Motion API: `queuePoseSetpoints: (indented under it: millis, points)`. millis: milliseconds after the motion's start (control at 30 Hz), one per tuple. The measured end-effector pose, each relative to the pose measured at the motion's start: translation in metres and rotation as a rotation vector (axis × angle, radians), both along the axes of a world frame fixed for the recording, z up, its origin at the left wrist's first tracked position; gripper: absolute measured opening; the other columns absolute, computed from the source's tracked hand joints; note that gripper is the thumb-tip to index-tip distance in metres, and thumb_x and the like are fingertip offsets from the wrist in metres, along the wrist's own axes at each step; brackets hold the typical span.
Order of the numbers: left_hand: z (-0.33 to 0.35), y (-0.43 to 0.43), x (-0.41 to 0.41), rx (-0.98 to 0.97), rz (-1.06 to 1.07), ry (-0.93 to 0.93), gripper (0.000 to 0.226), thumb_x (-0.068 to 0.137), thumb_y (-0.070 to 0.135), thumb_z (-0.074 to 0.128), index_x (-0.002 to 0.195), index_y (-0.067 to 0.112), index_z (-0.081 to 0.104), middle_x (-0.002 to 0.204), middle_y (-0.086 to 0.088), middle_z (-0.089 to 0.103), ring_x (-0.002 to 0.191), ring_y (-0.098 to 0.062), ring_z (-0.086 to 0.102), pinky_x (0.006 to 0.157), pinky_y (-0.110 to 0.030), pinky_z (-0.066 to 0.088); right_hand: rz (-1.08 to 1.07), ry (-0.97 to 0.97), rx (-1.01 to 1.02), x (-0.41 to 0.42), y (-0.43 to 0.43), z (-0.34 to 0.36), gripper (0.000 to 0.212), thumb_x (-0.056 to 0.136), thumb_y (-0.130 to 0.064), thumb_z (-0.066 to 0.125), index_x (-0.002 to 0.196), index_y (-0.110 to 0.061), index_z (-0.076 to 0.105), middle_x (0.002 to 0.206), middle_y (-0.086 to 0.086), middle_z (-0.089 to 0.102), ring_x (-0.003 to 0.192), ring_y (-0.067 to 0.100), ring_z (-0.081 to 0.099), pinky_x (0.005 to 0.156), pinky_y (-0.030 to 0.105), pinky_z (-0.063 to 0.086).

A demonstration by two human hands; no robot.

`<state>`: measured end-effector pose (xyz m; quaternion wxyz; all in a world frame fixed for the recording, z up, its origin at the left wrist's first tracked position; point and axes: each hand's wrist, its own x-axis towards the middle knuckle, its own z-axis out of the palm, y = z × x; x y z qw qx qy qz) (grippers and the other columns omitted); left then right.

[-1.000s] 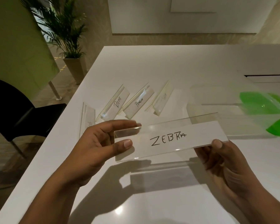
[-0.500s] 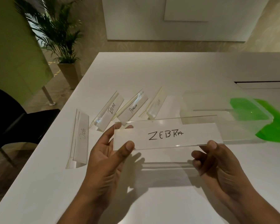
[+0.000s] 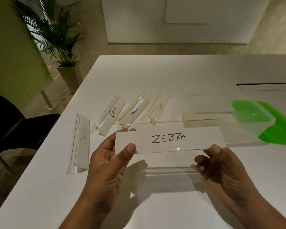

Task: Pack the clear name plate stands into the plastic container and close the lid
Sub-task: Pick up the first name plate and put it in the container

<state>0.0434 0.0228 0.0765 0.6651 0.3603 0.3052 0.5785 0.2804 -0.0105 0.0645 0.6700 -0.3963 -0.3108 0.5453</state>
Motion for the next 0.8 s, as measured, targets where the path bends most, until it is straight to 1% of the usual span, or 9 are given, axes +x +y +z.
queuePoseSetpoints:
  millis: [200,333,467,533,600,633,667,733,800]
  points:
    - [-0.001,0.002,-0.003,0.006,0.007,0.001,0.061,0.046,0.035,0.099,0.103,0.023,0.077,0.109,-0.012,0.076,0.1,-0.027,0.074,0.071,-0.027,0.06,-0.012,-0.002,-0.009,-0.001,-0.002,0.002,0.042,0.036,-0.05,0.094,0.061,-0.027,0.07,0.063,-0.007,0.062,0.061,0.014,0.066,0.048,0.022,0.049]
    - [-0.002,0.004,-0.007,0.0,0.019,0.002,0.068,0.046,0.033,0.099,0.108,0.017,0.074,0.114,-0.014,0.074,0.102,-0.029,0.073,0.073,-0.026,0.06,0.034,-0.093,0.06,-0.001,-0.001,0.007,0.043,0.044,-0.053,0.091,0.075,-0.028,0.075,0.068,-0.009,0.068,0.071,0.015,0.07,0.054,0.022,0.053]
    - [-0.001,0.008,-0.011,0.014,0.015,-0.011,0.065,0.046,0.032,0.099,0.105,0.018,0.076,0.114,-0.014,0.074,0.102,-0.028,0.073,0.073,-0.026,0.06,0.024,-0.131,0.098,0.008,0.003,0.013,0.064,0.062,-0.045,0.083,0.121,-0.025,0.066,0.113,0.0,0.072,0.094,0.015,0.068,0.069,0.024,0.057]
    - [-0.001,0.01,-0.015,0.021,-0.001,-0.023,0.064,0.046,0.032,0.099,0.104,0.019,0.076,0.112,-0.013,0.075,0.1,-0.028,0.073,0.071,-0.026,0.06,0.012,-0.113,0.125,0.014,0.005,0.017,0.054,0.076,-0.036,0.065,0.128,-0.02,0.06,0.129,0.002,0.065,0.105,0.017,0.065,0.077,0.026,0.056]
    - [0.0,0.012,-0.018,0.024,-0.023,-0.022,0.063,0.044,0.032,0.099,0.102,0.021,0.077,0.11,-0.012,0.076,0.098,-0.027,0.074,0.07,-0.026,0.061,-0.025,-0.139,0.152,0.016,0.006,0.022,0.049,0.083,-0.025,0.055,0.131,-0.014,0.056,0.134,0.005,0.062,0.111,0.02,0.064,0.087,0.033,0.055]
    - [0.0,0.013,-0.019,0.028,-0.029,-0.011,0.064,0.044,0.033,0.099,0.102,0.021,0.077,0.11,-0.011,0.076,0.098,-0.027,0.074,0.069,-0.026,0.061,-0.055,-0.221,0.169,0.016,0.004,0.028,0.049,0.083,-0.023,0.056,0.131,-0.013,0.055,0.134,0.006,0.061,0.113,0.021,0.063,0.092,0.036,0.054]
    - [0.0,0.014,-0.021,0.037,-0.033,0.01,0.065,0.043,0.034,0.099,0.103,0.021,0.077,0.111,-0.011,0.076,0.1,-0.027,0.074,0.07,-0.026,0.061,-0.104,-0.406,0.21,0.016,0.001,0.036,0.053,0.08,-0.025,0.062,0.131,-0.014,0.055,0.134,0.005,0.062,0.115,0.02,0.062,0.095,0.035,0.052]
    - [0.002,0.018,-0.026,0.075,-0.043,0.087,0.07,0.045,0.037,0.098,0.108,0.02,0.075,0.115,-0.01,0.074,0.104,-0.029,0.072,0.074,-0.028,0.06,-0.223,-1.009,0.328,0.017,-0.004,0.053,0.067,0.072,-0.035,0.076,0.132,-0.018,0.054,0.135,-0.004,0.06,0.119,0.015,0.06,0.096,0.028,0.05]
    - [0.004,0.022,-0.029,0.131,-0.06,0.193,0.072,0.047,0.041,0.097,0.112,0.02,0.072,0.119,-0.008,0.073,0.108,-0.029,0.07,0.079,-0.032,0.06,-0.198,-1.415,0.465,0.013,-0.008,0.073,0.068,0.072,-0.046,0.076,0.132,-0.021,0.055,0.135,-0.012,0.058,0.12,0.009,0.057,0.095,0.024,0.048]
